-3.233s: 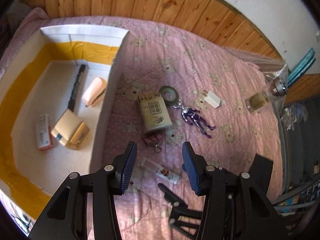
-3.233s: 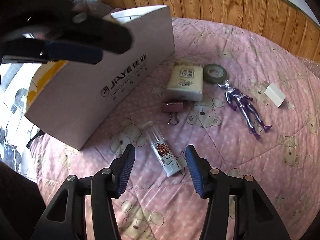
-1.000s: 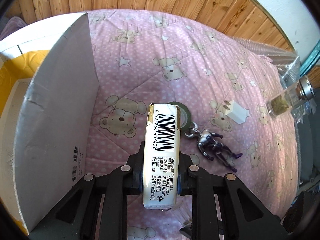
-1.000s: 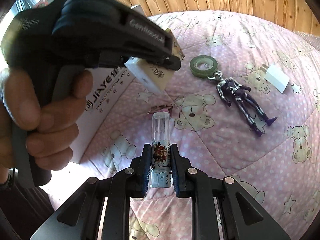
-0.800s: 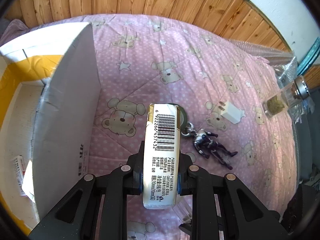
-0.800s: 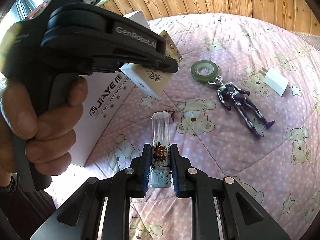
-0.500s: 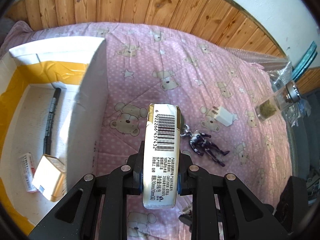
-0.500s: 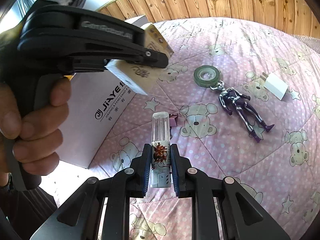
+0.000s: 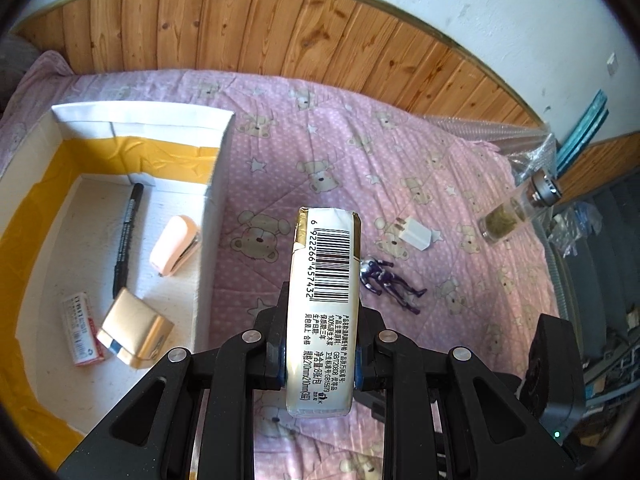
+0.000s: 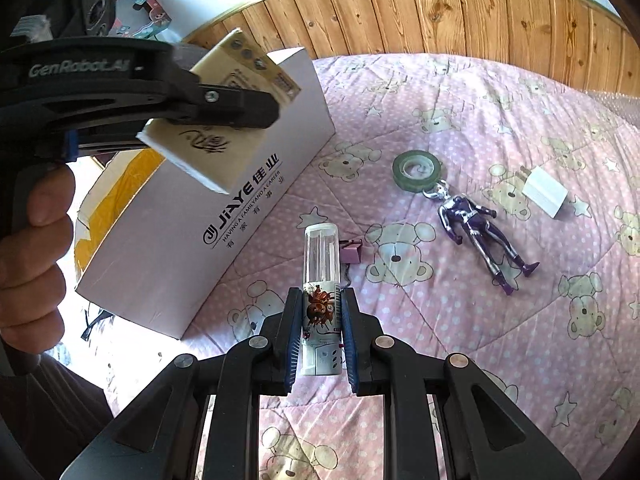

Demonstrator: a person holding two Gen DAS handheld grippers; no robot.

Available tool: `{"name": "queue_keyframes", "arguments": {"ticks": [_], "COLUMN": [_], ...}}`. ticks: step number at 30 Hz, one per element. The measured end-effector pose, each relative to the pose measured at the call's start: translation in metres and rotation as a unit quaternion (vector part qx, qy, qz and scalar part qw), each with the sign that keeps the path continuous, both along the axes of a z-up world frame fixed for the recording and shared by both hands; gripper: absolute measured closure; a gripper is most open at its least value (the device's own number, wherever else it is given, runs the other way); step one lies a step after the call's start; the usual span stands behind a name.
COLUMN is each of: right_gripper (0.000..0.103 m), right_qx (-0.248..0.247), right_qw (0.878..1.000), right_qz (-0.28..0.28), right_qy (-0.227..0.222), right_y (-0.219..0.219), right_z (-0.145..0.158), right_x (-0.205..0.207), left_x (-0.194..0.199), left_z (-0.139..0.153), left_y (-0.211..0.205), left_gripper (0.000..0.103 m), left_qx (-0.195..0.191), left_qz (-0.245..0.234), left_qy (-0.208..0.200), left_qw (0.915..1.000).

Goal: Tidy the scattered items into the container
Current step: 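Lift the tissue pack and lip-balm tube and carry both over the white box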

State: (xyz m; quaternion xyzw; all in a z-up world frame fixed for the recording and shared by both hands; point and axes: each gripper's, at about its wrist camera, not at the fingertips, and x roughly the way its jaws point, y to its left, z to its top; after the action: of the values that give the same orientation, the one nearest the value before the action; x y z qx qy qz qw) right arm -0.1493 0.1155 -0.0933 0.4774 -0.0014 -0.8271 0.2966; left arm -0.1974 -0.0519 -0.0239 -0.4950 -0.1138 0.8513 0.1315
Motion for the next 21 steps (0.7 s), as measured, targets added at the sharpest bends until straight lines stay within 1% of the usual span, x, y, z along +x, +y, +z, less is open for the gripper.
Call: {"name": "queue_keyframes", "arguments": {"ticks": [5, 14, 21], "right_gripper": [0.083, 0.083, 0.083], "right_qx": [-0.005, -0.004, -0.005], "right_qw": [1.0, 0.999, 0.999], "right_qz": [-0.003, -0.003, 0.004], "right_qy": [0.014, 0.032, 0.048], "right_y": [0.0, -0.009, -0.021], "right_z": [0.009, 0.014, 0.02], "right_x": [0.007, 0.02, 0.033], "left_x": [0.012, 0.034, 0.057], "left_z": [0.012, 0.035, 0.055], "left_y": [-0.013, -0.037, -0.069], "left_gripper": [0.08, 0.08, 0.08], "left_qx": [0.011, 0.027, 0.05], "left_qz": [0.007, 0.024, 0.048], "left_qy": [0.013, 0.039, 0.064], "left_qw": [0.9998, 0.9986, 0.9955]}}
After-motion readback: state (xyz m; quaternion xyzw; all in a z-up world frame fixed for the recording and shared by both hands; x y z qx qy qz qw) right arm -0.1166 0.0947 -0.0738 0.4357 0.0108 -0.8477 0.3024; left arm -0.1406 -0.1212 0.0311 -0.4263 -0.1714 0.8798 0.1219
